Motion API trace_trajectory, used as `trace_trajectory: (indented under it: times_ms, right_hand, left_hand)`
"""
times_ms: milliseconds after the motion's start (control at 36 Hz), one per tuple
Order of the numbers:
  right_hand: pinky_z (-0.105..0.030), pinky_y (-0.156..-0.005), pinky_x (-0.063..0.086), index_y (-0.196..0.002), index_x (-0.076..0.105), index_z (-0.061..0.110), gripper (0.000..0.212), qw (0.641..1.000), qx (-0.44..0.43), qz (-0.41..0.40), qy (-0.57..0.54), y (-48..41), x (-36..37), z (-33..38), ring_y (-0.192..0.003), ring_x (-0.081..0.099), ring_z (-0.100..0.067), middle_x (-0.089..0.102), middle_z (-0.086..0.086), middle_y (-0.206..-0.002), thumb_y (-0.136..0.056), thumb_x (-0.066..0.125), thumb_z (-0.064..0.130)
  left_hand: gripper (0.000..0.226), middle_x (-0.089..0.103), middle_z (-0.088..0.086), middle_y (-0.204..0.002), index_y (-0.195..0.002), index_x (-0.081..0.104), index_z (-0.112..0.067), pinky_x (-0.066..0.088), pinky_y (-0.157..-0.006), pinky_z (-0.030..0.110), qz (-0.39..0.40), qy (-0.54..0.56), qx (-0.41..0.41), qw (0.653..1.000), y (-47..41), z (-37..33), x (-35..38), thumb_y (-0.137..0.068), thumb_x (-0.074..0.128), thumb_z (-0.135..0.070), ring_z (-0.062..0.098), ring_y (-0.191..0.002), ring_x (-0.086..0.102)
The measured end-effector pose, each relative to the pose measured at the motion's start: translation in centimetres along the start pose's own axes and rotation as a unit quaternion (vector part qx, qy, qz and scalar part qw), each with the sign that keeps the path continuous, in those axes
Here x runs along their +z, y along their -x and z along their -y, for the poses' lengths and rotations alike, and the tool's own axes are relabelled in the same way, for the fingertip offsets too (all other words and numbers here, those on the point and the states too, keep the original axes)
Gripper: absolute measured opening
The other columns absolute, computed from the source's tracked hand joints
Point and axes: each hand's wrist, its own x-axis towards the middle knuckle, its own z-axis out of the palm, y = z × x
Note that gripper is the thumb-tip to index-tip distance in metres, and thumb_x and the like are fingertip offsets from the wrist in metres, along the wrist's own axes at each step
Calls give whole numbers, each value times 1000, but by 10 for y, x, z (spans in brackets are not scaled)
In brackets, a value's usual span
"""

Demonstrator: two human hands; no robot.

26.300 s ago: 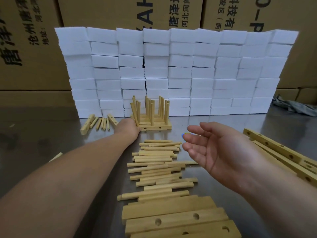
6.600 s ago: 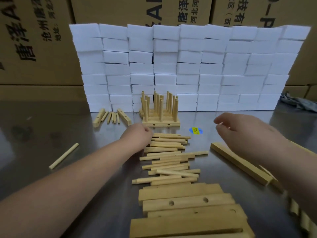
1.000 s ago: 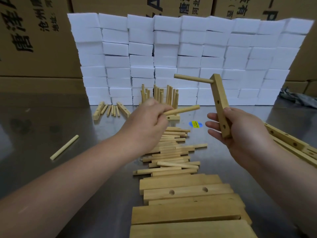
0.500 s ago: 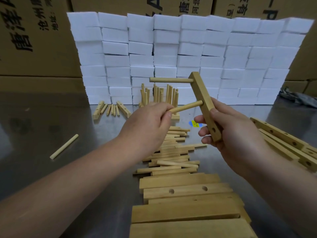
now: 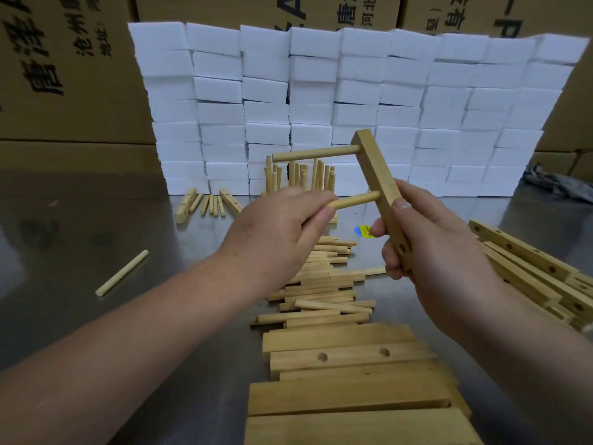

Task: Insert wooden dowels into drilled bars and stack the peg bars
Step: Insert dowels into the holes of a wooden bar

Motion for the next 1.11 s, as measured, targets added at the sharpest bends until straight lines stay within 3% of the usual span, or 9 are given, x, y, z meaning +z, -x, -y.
trace_trajectory:
  times_ms: [278,389,472,611,750,833,972,1028,1111]
  right_hand:
    - [-14,-40,36,-110,54,42,24,1000,-13,3,28,4,3,-7,-42,40,-3,57,13,-62,-98,41,27]
    - [-15,-41,35,-111,53,44,25,999,-9,5,35,3,1,-9,-43,40,-3,56,12,-62,-98,40,27]
    - [-19,-45,35,-112,51,47,25,999,-12,-3,53,4,1,-11,-44,41,-2,56,12,-63,-98,39,29]
    - [-23,-47,34,-118,51,42,27,998,-8,-11,56,5,1,-12,-44,41,-2,55,12,-61,-98,39,29]
    - [-12,-42,36,-106,50,49,25,999,-11,-15,31,4,5,-7,-43,42,0,57,14,-62,-99,39,29]
    - [-13,-41,36,-108,50,48,24,998,-4,-45,31,1,5,-6,-43,43,0,59,15,-63,-99,38,29]
    - [-19,-38,35,-123,51,30,28,983,86,-151,-63,-19,-12,-5,-41,42,-6,57,3,-70,-99,37,24]
    - [-20,-38,36,-122,51,25,27,975,120,-170,-84,-23,-14,-6,-43,42,-8,57,1,-72,-99,37,24]
    - [-19,-37,36,-96,57,21,20,972,141,-166,-89,-23,-11,-10,-41,43,-8,58,1,-72,-98,37,23]
  left_hand:
    - [24,47,-10,-61,-93,65,-13,33,-58,20,19,58,-31,998,2,2,3,-95,43,-22,7,-69,47]
    - [22,50,-14,-55,-86,63,-24,34,-52,18,42,115,-81,989,3,0,5,-93,42,-28,2,-59,46]
    - [25,49,-19,-52,-77,59,-36,34,-46,16,68,176,-162,969,1,-2,6,-94,42,-30,1,-48,42]
    - [28,31,-11,-41,-81,66,-19,23,-42,22,109,360,-294,879,-5,-5,2,-97,43,-24,8,-38,25]
    - [23,36,-12,-42,-90,65,-22,35,-41,22,100,352,-278,888,-9,0,3,-95,45,-33,5,-39,33]
    - [20,58,-9,-52,-98,55,-31,44,-44,24,106,376,-310,867,-10,7,2,-94,40,-44,6,-41,45]
    - [18,64,-20,-74,-99,59,-43,45,-52,15,201,115,-238,943,-2,22,10,-91,44,-46,-4,-61,58]
    - [19,62,-25,-78,-99,64,-42,42,-55,10,271,33,-197,942,2,23,16,-89,49,-45,-7,-69,57]
    - [25,60,-20,-102,-107,65,-38,43,-70,14,349,-26,-153,924,7,22,22,-85,55,-47,-2,-88,54]
